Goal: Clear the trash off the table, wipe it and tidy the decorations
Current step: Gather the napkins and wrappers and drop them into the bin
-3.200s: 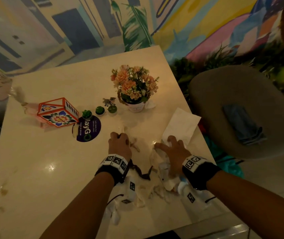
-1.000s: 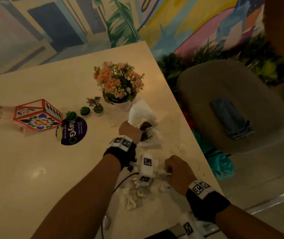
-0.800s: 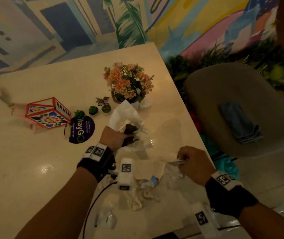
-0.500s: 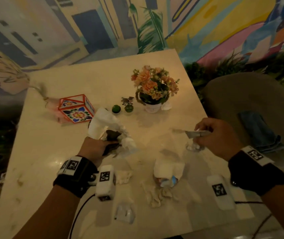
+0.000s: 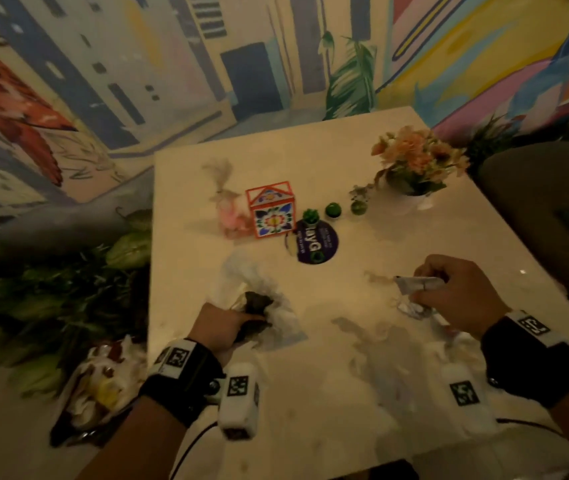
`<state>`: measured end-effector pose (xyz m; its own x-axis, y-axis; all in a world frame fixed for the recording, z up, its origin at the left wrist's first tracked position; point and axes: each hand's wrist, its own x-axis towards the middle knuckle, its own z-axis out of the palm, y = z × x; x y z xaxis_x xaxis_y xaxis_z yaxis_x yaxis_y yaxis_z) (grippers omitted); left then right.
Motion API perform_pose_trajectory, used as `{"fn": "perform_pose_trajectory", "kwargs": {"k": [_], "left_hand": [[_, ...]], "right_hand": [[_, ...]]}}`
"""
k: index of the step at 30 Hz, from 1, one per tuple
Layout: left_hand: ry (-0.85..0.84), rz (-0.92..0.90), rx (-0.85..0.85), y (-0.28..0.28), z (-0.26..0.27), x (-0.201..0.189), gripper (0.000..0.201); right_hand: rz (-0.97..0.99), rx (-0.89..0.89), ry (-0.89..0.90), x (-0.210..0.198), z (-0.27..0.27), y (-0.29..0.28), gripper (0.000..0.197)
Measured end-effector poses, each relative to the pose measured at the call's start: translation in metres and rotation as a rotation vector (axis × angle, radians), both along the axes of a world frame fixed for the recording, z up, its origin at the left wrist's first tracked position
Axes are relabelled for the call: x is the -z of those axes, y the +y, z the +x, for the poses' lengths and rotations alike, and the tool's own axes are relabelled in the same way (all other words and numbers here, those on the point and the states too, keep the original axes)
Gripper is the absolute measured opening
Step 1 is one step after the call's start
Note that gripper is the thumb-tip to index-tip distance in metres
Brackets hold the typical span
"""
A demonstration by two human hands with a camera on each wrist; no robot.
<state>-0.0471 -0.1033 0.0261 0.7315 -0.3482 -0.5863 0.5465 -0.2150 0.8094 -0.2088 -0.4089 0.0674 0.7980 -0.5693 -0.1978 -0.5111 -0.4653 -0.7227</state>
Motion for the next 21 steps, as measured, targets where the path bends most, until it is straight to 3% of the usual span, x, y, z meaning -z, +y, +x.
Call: {"fn": "perform_pose_trajectory", "kwargs": {"k": [2, 6, 11, 14, 16, 19, 21], "left_hand": [[-0.040, 0.034, 0.058, 0.032, 0.003, -0.006, 0.040], [-0.084, 0.089, 0.027, 0.091, 0.015, -0.014, 0.033], [-0.054, 0.250, -0.170, 0.188, 0.038, 0.004, 0.052], [0.015, 0.360, -0.335, 0.259, 0.043, 0.017, 0.048], [0.028, 0.466, -0.353, 0.327, 0.051, 0.063, 0.044], [0.134, 0.628, -0.316, 0.421, 0.069, 0.150, 0.070], [0.148, 0.736, -0.325, 0.472, 0.077, 0.202, 0.060]], "right_hand": [[0.018, -0.002, 0.013, 0.003, 0.010, 0.036, 0.023], [0.034, -0.090, 0.058, 0.011, 0.041, 0.099, 0.021], [-0.009, -0.261, 0.087, 0.016, 0.093, 0.153, 0.017], [0.016, -0.386, 0.076, 0.021, 0.124, 0.185, 0.018], [0.045, -0.465, 0.077, 0.023, 0.139, 0.211, 0.020], [0.090, -0.556, 0.053, 0.023, 0.157, 0.252, 0.018], [0.117, -0.612, 0.045, 0.026, 0.169, 0.283, 0.016]]}}
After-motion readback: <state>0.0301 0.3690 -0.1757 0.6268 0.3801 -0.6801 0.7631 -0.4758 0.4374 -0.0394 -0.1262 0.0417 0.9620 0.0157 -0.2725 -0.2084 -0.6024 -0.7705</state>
